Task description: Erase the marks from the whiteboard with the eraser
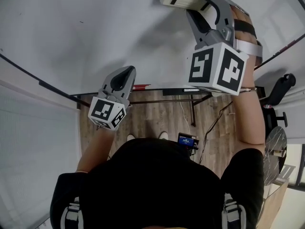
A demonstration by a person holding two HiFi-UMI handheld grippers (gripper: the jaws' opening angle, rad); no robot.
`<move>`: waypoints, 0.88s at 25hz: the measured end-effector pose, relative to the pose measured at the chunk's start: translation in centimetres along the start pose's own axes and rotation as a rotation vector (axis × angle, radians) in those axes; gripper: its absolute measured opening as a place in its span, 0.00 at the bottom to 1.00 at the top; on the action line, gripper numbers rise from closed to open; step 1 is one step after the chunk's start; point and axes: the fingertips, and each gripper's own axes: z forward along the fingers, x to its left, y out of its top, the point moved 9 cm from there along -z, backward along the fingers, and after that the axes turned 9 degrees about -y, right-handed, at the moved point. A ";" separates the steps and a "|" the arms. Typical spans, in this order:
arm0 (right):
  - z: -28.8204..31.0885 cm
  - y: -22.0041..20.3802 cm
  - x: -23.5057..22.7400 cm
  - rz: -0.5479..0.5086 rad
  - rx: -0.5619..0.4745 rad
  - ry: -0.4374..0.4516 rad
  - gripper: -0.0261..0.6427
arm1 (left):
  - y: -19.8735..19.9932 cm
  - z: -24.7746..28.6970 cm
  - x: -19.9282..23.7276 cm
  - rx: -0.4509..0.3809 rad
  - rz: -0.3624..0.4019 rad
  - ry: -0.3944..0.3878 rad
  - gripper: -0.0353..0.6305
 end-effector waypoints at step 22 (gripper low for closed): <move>-1.3 -0.3 14.0 -0.001 -0.044 0.275 0.37 | -0.2 -0.1 0.7 0.005 -0.003 0.011 0.07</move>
